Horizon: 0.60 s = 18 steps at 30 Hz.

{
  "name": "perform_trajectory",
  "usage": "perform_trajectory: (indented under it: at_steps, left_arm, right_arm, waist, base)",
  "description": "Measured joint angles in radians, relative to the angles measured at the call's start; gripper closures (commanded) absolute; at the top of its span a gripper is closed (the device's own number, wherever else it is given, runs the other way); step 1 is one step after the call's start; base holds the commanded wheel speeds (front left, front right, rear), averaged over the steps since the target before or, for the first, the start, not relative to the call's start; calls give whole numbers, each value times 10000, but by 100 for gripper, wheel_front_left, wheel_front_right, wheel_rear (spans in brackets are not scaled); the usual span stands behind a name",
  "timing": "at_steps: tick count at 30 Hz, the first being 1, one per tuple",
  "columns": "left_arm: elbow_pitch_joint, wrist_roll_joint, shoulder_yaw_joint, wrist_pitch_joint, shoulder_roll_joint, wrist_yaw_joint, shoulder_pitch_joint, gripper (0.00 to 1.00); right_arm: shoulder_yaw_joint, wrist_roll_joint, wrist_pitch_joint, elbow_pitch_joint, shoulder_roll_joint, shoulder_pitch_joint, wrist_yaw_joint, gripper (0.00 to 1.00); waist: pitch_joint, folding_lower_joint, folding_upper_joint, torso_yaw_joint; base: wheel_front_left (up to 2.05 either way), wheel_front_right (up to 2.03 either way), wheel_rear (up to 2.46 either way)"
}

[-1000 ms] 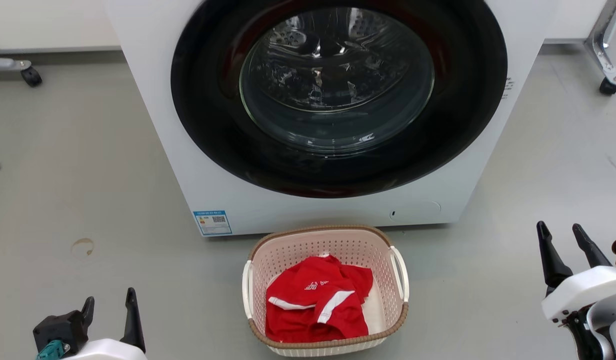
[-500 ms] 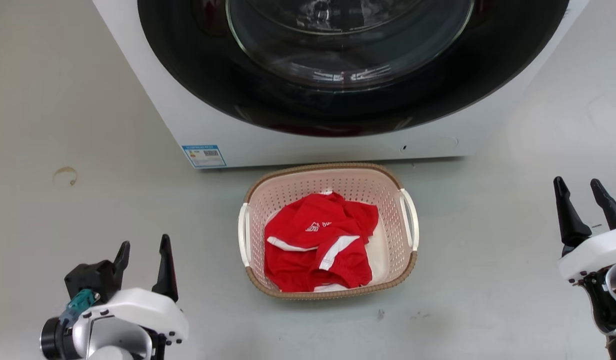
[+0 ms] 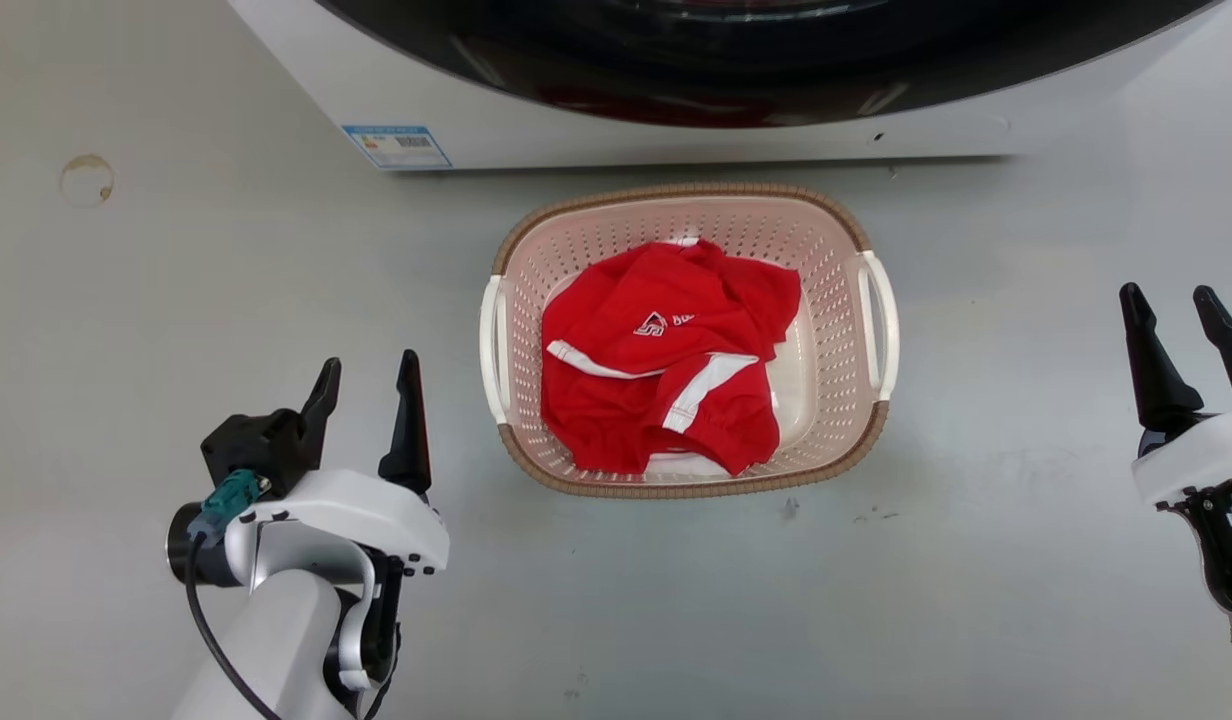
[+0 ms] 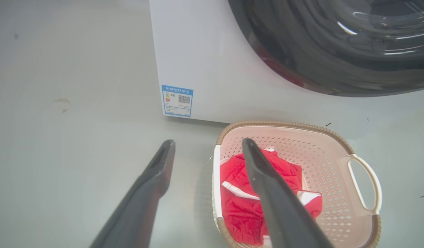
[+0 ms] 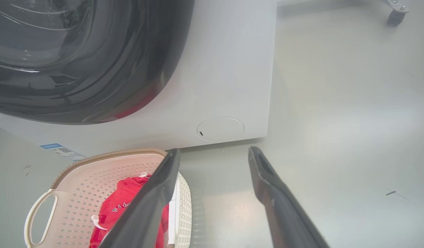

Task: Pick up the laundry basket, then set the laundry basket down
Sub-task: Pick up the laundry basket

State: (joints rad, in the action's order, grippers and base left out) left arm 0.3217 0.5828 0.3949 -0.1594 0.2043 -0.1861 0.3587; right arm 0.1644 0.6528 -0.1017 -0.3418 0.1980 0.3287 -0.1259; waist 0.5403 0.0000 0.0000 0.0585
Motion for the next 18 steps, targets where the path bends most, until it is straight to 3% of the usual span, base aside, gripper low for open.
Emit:
perform_trajectory:
  at_steps: [18]
  left_arm:
    - [2974, 40, 418, -861, -1214, 1580, 2782, 0]
  right_arm:
    - [1492, 646, -318, 17, 428, 1093, 0, 0]
  waist:
    - [2465, 0, 0, 607]
  base:
    - [0, 0, 0]
